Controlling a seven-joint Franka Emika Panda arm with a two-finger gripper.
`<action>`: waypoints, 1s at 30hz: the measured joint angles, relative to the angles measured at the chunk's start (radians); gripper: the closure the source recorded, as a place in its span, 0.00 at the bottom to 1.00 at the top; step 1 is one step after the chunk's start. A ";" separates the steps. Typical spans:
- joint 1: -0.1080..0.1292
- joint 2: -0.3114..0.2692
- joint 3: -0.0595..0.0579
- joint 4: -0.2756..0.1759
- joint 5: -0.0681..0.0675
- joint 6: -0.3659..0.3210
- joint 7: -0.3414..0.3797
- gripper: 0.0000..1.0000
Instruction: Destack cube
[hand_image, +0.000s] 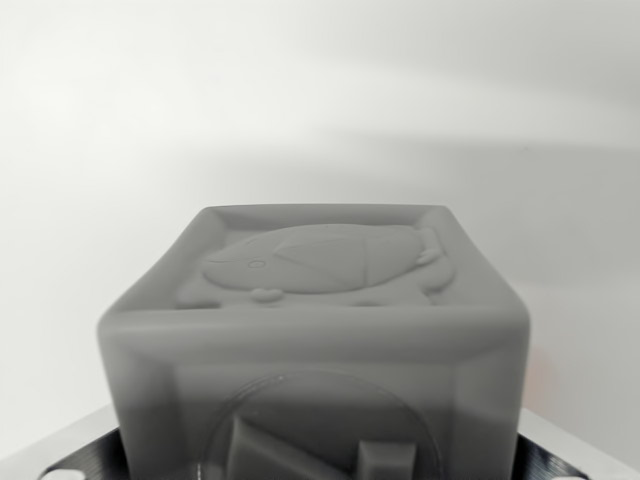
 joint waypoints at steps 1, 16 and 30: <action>0.002 0.005 0.000 0.004 0.000 0.000 0.012 1.00; 0.036 0.069 0.000 0.076 0.008 -0.004 0.181 1.00; 0.064 0.127 0.000 0.146 0.015 -0.014 0.331 1.00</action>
